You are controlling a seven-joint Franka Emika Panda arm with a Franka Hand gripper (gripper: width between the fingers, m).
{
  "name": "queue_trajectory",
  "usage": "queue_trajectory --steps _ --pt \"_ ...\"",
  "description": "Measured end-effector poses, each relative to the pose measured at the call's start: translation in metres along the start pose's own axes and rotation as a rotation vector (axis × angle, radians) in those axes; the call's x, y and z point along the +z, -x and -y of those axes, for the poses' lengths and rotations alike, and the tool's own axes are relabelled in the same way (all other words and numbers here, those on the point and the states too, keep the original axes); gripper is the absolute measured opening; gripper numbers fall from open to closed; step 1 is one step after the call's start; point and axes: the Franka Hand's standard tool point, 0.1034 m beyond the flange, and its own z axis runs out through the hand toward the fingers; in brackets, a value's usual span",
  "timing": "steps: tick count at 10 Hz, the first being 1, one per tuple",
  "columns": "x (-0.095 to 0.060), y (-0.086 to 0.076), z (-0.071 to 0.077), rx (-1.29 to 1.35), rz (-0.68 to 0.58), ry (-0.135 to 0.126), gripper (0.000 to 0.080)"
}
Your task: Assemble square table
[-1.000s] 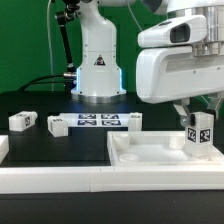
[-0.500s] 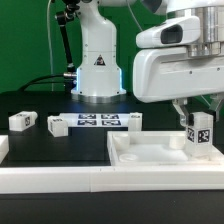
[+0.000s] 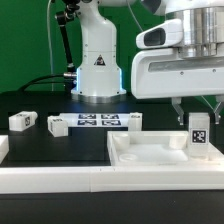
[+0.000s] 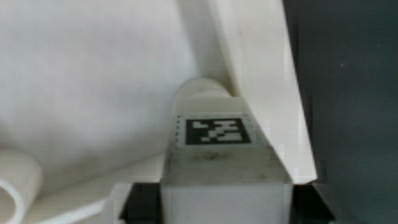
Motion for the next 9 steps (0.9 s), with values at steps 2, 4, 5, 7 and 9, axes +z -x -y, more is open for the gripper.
queue_trajectory --steps 2,4,5,7,9 --pt "0.0001 -0.0002 -0.0005 0.174 0.005 -0.007 0.029" --pt "0.0004 0.0001 -0.0003 0.341 0.015 -0.019 0.029" --pt "0.0006 0.0006 0.0004 0.422 0.019 -0.022 0.029" --pt "0.0007 0.0011 0.001 0.537 0.032 -0.033 0.029" --pt "0.0008 0.0022 0.0029 0.65 0.044 -0.042 0.029"
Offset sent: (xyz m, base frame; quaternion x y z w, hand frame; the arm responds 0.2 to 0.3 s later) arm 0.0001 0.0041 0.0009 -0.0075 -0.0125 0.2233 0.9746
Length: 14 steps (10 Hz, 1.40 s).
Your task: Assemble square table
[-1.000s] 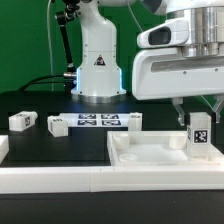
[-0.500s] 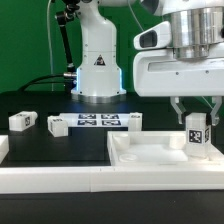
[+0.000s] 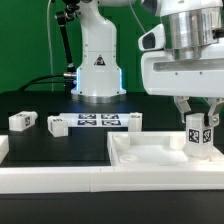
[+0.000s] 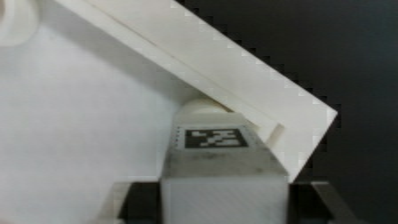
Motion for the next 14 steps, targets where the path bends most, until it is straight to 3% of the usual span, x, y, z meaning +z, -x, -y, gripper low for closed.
queue_trajectory --steps 3,6,7,8,9,10,14 --pt "0.0009 0.0032 0.0012 0.161 0.016 -0.008 0.029" --pt "0.0012 0.0038 0.0011 0.101 0.018 -0.007 0.0296" --pt "0.001 0.0052 0.0012 0.081 0.023 -0.001 0.0537" --pt "0.0007 0.0056 0.0013 0.0 0.021 0.003 0.0537" --pt "0.0009 0.0055 0.0015 -0.131 0.016 0.002 0.0623" --pt "0.0022 0.0046 0.0023 -0.168 0.007 -0.02 0.0623" --pt "0.0026 0.0039 0.0014 -0.49 0.005 -0.019 0.0649"
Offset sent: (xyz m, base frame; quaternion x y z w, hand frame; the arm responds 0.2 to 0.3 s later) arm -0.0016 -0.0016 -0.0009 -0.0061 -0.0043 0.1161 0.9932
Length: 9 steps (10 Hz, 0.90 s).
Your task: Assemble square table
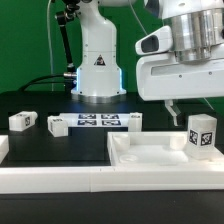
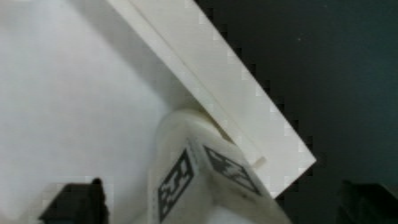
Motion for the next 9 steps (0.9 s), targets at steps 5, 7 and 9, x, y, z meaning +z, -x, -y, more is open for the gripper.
queue_trajectory --steps 5,7,9 --pt "-0.003 -0.0076 -0.0017 -0.562 -0.022 0.045 0.0649" --pt "-0.0032 -0.0084 -0.0015 -0.706 -0.021 0.049 0.0649" --pt "-0.0033 -0.0087 -0.0019 -0.868 -0.019 0.065 0.0649"
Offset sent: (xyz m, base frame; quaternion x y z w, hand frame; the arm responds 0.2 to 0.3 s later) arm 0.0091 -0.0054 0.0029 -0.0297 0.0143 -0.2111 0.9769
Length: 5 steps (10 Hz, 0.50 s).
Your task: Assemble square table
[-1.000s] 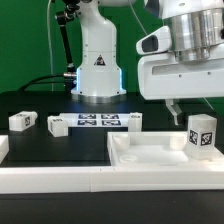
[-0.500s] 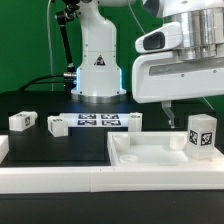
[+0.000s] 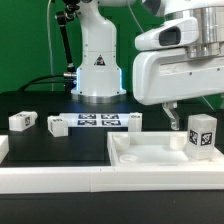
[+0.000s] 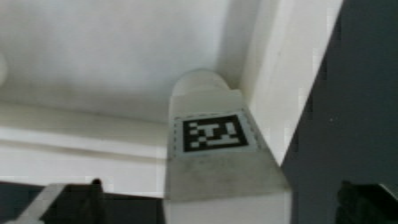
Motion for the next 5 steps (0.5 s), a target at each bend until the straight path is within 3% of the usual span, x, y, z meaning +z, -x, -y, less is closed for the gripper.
queue_trajectory --steps 2,3,4,5 --pt "0.0001 0.0002 -0.0005 -0.112 0.0 0.0 0.0644" --pt "0.0003 0.0005 -0.0004 -0.097 0.001 0.0 0.0533" --pt "0.0004 0.0006 -0.0004 -0.092 0.001 0.0 0.0533" --pt "0.0005 0.0007 -0.0004 -0.076 0.001 0.0 0.035"
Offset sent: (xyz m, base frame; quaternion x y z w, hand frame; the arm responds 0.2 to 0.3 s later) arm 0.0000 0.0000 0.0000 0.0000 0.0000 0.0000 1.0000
